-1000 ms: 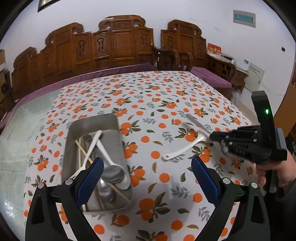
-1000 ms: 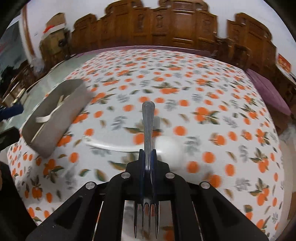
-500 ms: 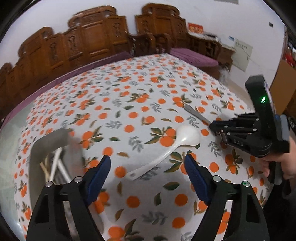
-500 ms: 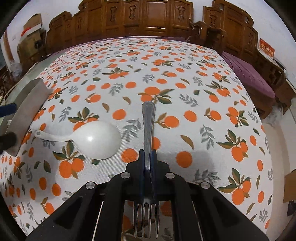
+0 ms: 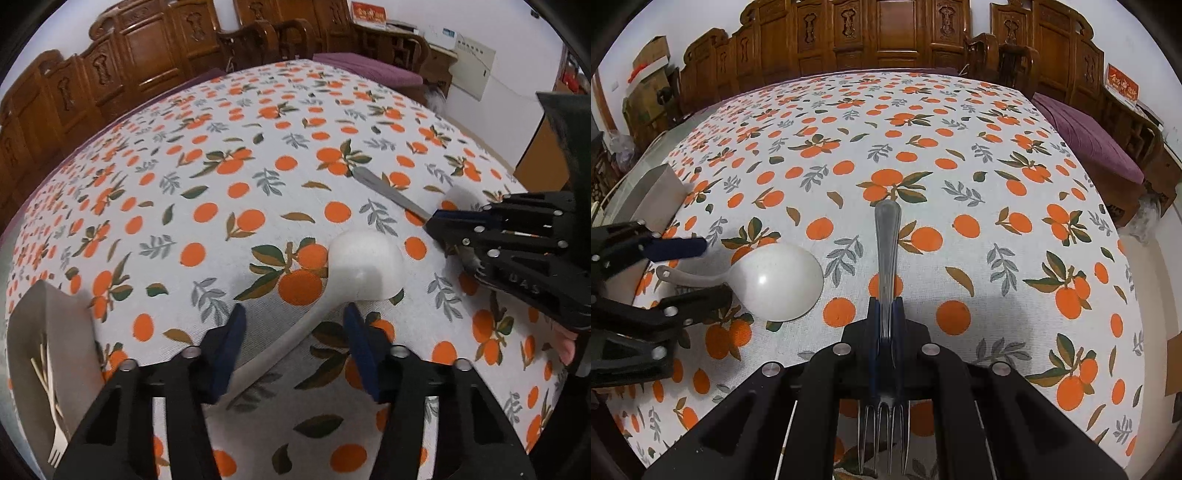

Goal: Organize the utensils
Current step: 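Grasp the white plastic spoon with the left tool while the right tool holds the metal fork, then carry the white spoon into the tray and open the left tool while the right tool carries the fork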

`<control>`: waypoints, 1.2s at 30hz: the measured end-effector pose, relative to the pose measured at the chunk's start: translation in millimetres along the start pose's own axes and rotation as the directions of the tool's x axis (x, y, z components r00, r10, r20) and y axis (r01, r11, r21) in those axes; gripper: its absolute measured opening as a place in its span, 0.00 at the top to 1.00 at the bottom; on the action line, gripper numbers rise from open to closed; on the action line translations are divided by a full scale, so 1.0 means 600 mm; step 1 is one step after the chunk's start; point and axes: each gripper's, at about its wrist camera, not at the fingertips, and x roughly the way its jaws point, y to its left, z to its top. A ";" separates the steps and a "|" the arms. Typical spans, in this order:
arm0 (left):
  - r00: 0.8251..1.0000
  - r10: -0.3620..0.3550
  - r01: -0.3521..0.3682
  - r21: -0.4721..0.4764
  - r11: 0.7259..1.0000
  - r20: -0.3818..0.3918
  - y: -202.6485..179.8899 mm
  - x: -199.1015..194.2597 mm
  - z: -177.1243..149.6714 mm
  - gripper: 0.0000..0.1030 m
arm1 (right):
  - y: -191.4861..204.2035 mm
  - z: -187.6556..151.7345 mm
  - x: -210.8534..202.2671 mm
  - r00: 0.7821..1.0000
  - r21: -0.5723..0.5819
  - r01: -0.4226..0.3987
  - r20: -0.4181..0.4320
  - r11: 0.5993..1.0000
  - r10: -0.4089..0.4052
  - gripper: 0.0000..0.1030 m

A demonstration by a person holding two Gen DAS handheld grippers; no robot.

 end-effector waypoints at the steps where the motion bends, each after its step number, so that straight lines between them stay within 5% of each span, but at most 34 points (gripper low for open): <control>1: 1.000 -0.001 0.001 -0.001 1.000 -0.004 -0.001 0.004 0.002 0.60 | 0.001 0.000 0.000 1.000 0.000 0.001 0.000 1.000 -0.001 0.92; 10: 0.999 -0.032 0.032 -0.024 0.999 0.009 -0.004 0.001 0.011 0.95 | 0.001 0.001 0.001 1.000 -0.003 0.003 0.004 1.000 -0.003 0.91; 36: 0.992 0.041 -0.021 -0.160 0.987 0.120 0.090 -0.148 -0.020 0.97 | 0.068 0.013 -0.039 0.995 -0.074 -0.052 0.081 0.996 0.058 0.92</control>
